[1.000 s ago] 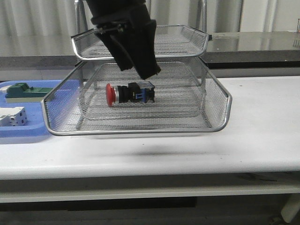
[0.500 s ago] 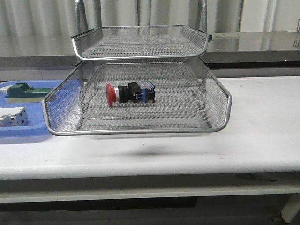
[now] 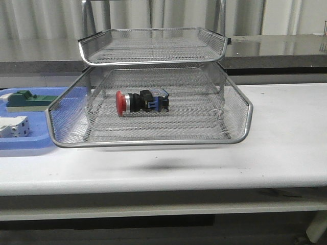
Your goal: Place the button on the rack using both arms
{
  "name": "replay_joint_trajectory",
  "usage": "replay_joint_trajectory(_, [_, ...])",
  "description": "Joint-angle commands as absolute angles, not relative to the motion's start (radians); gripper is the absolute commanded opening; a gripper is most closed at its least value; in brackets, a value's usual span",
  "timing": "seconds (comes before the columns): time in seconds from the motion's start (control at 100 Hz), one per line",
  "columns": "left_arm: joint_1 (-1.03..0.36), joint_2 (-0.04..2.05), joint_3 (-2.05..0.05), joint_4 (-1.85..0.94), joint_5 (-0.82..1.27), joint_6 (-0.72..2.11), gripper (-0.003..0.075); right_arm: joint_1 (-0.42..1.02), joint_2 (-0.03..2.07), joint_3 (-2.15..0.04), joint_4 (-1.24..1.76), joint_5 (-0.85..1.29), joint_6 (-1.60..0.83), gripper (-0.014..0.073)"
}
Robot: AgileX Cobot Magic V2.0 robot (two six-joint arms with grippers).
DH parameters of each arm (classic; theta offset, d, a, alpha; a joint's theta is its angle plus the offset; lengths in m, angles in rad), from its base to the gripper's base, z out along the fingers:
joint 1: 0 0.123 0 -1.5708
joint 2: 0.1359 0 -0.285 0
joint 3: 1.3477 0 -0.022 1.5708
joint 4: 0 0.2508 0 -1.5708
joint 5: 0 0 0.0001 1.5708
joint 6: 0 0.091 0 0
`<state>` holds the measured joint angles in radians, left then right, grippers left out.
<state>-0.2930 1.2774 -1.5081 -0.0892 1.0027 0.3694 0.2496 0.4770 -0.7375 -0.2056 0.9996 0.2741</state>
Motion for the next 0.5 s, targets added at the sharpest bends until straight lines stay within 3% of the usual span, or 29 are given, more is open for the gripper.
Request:
replay_joint_trajectory(0.0, [-0.224,1.168,-1.433,-0.108,0.861,0.338,0.0491,0.245,0.484,-0.77,-0.234,0.942,0.272,-0.0067])
replay_joint_trajectory(0.24, [-0.07,0.954,-1.128,-0.2,0.651,0.338,0.0491,0.245,0.484,-0.77,-0.234,0.942,0.272,-0.0067])
replay_joint_trajectory(0.49, [-0.058,0.747,-0.803,-0.284,0.372,0.338,0.0491,0.245,0.484,-0.77,-0.234,0.942,0.272,-0.0067])
